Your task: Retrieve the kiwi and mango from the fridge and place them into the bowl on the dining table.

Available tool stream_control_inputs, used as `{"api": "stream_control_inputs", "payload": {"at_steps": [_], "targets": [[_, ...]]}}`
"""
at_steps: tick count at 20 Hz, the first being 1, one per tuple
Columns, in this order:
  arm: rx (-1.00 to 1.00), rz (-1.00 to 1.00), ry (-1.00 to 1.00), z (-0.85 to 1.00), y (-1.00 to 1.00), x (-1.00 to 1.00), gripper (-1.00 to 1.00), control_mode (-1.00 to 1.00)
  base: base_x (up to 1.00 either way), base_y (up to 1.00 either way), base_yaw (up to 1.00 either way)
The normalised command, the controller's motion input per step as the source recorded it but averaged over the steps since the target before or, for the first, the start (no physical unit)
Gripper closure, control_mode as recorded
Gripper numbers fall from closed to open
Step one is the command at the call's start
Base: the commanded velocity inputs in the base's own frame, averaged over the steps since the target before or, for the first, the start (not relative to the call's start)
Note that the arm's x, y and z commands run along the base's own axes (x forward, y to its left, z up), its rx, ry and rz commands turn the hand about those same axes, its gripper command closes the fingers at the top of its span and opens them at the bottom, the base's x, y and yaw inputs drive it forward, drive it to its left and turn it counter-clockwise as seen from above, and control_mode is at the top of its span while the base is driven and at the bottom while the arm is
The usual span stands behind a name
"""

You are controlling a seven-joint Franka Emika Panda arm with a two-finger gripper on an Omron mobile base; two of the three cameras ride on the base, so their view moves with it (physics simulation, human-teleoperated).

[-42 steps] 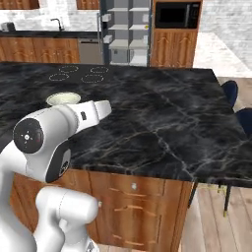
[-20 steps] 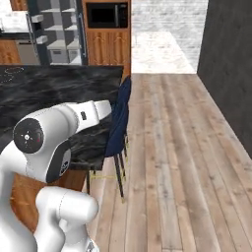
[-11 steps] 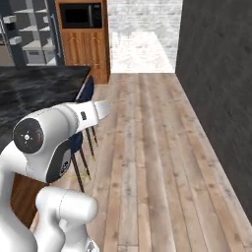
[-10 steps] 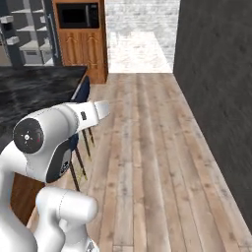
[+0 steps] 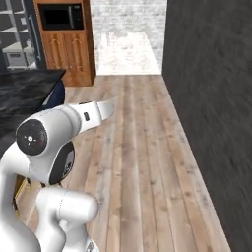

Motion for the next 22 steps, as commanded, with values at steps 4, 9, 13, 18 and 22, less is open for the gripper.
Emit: {"api": "stream_control_inputs", "payload": {"at_steps": [4, 9, 13, 18, 22], "targets": [[0.00, 0.00, 0.00, 0.00, 0.00, 0.00, -1.00, 1.00, 1.00, 0.01, 0.01], [0.00, 0.00, 0.00, 0.00, 0.00, 0.00, -1.00, 1.00, 1.00, 0.02, 0.05], [0.00, 0.00, 0.00, 0.00, 0.00, 0.00, -1.00, 1.00, 1.00, 0.00, 0.06], [0.00, 0.00, 0.00, 0.00, 0.00, 0.00, -1.00, 1.00, 1.00, -0.04, 0.05], [0.00, 0.00, 0.00, 0.00, 0.00, 0.00, -1.00, 1.00, 1.00, -0.09, 0.02]]}}
